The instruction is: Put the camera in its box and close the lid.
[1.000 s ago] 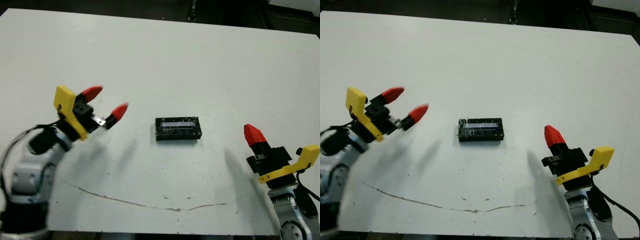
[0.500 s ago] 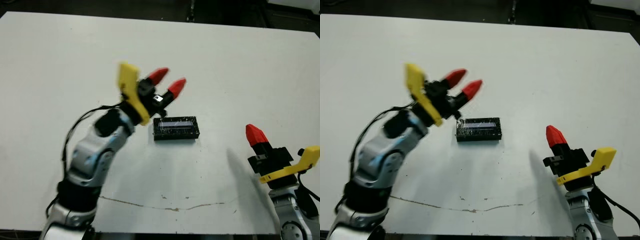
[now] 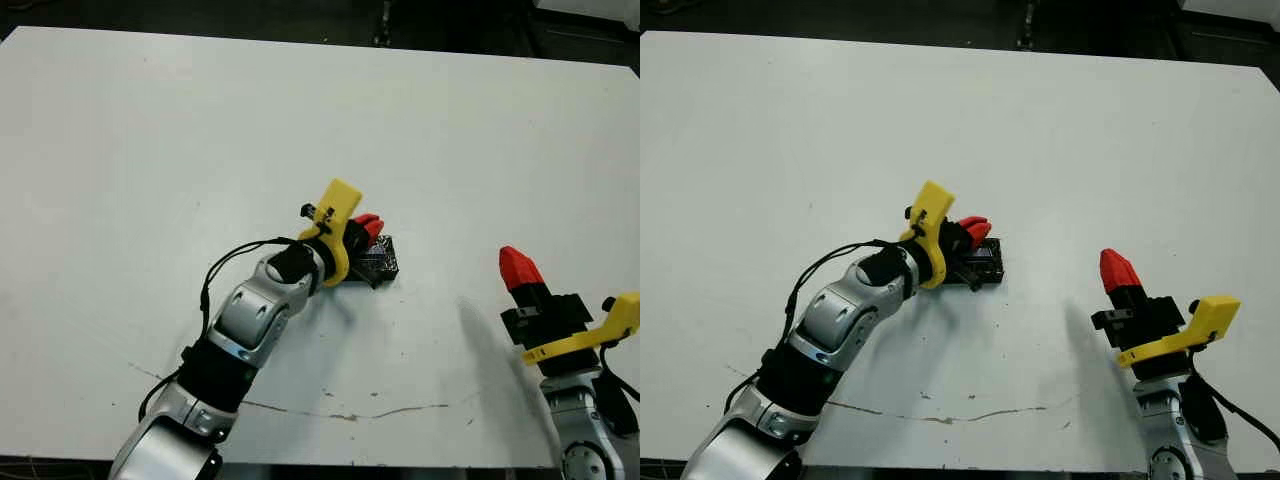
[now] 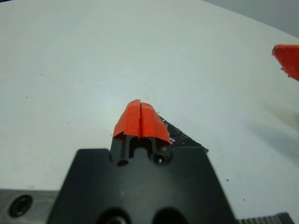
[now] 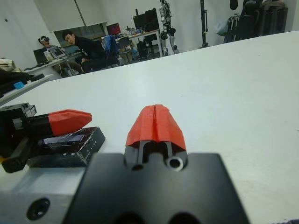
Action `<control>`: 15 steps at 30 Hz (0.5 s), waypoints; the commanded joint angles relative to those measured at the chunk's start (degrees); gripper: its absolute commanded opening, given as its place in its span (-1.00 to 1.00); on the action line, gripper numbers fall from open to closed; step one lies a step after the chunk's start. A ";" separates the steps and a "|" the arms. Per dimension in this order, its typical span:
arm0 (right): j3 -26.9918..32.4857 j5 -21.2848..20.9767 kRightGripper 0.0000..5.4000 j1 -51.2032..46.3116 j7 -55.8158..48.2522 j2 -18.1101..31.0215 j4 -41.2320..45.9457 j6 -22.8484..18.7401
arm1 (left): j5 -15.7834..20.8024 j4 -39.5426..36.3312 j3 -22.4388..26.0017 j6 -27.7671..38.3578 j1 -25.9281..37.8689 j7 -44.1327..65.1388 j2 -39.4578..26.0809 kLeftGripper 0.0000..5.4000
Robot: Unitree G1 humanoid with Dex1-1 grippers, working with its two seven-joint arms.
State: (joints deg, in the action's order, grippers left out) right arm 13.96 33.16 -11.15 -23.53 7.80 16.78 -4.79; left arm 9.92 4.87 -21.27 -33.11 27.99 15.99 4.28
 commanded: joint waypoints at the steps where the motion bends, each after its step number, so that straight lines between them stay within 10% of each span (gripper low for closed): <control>1: 0.57 0.10 -1.00 -0.32 0.53 0.18 0.19 0.04 | -1.35 3.27 -2.73 -5.42 -6.38 1.00 -1.51 -1.00; 15: 0.17 0.42 -1.00 -0.49 0.30 -0.04 0.58 0.18 | 2.15 -4.67 4.51 -6.88 -9.41 1.34 -1.88 -1.00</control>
State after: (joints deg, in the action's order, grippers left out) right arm 13.90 33.19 -11.34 -23.23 7.73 17.29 -4.64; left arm 11.77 -0.46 -17.60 -36.74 24.00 16.61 5.36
